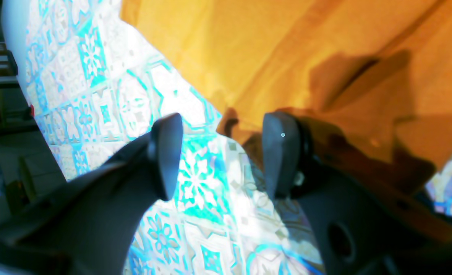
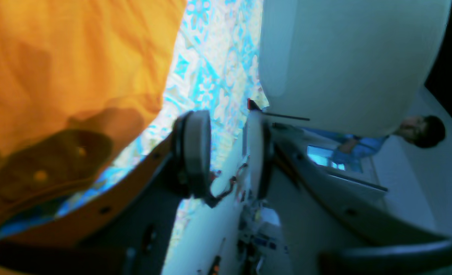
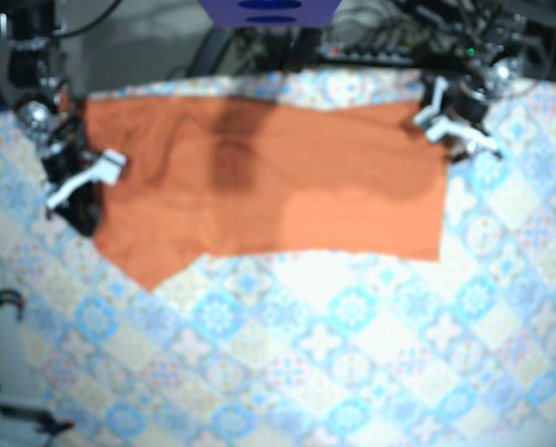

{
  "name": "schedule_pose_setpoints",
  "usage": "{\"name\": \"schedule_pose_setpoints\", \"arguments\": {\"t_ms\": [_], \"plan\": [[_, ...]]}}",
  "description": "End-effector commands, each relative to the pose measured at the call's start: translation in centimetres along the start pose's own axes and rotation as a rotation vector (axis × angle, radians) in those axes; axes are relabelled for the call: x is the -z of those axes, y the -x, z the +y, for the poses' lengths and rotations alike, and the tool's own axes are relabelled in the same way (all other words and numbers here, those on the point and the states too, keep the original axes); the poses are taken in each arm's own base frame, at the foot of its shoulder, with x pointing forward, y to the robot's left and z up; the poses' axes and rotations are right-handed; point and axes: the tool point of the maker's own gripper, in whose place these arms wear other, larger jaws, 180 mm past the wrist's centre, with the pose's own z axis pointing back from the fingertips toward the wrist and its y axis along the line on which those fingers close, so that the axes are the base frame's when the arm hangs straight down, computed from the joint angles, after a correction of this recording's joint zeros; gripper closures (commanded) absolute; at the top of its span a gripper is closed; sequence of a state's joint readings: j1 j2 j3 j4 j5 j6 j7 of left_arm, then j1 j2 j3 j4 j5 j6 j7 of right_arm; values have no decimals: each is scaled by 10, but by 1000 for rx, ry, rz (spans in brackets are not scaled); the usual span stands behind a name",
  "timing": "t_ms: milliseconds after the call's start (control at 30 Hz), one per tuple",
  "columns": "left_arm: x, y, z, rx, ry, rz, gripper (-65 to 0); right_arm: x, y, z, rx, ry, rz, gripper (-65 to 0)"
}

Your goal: Fold the T-shirt properly

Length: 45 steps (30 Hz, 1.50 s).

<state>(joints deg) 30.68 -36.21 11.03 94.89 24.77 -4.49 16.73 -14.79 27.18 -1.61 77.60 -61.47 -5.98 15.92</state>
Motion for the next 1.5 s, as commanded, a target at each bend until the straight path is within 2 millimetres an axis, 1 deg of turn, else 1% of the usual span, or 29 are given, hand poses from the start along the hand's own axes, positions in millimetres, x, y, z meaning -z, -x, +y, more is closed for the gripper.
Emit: {"name": "schedule_pose_setpoints", "arguments": {"t_ms": [0, 133, 200, 233, 300, 367, 433, 567, 733, 800, 933, 1000, 1033, 1100, 1167, 1300, 1367, 1467], "plan": [[-2, -3, 11, 11, -29, -17, -329, 0, 5, -13, -22, 35, -10, -164], [-3, -3, 9, 17, -25, -16, -328, -2, 2, -8, -20, 22, -32, -164], [-6, -7, 7, 12, -20, -28, -328, -7, 0, -4, -19, 13, -34, -164], [-10, -9, 3, 12, -10, -34, -328, -8, -1, -5, -20, 14, -39, -164], [-21, -19, 2, 26, -1, -67, -328, -11, -4, -3, -21, 10, -44, -164], [-32, -30, -4, 26, 15, -97, -328, -17, 3, -2, -20, 8, -23, -164], [-39, -36, -9, 29, 25, -112, -328, -21, 4, 0, -7, 12, -11, -164], [-48, -25, -23, 43, 73, -92, -328, -23, 4, 0, 9, 22, 2, -164], [-64, -12, -50, 39, 146, -58, -328, -30, 4, 11, 14, -5, 5, -164], [-70, -8, -59, 36, 169, -47, -328, -38, 5, 19, 17, -26, 13, -164], [-79, -1, -71, 39, 202, -28, -328, -54, 14, 32, 21, -61, 42, -164], [-83, 2, -76, 40, 214, -22, -328, -67, 21, 41, 23, -89, 61, -164], [-83, 3, -76, 41, 215, -20, -328, -74, 24, 46, 24, -103, 72, -164], [-83, 7, -71, 39, 201, -7, -328, -84, 27, 54, 28, -127, 85, -164], [-86, 13, -68, 34, 194, 9, -328, -90, 28, 58, 30, -141, 89, -164], [-83, 18, -55, 34, 161, 21, -328, -92, 27, 60, 32, -147, 89, -164], [-82, 20, -53, 37, 158, 25, -328, -92, 27, 61, 34, -148, 88, -164], [-75, 25, -47, 40, 140, 37, -328, -92, 26, 62, 35, -148, 87, -164]]}}
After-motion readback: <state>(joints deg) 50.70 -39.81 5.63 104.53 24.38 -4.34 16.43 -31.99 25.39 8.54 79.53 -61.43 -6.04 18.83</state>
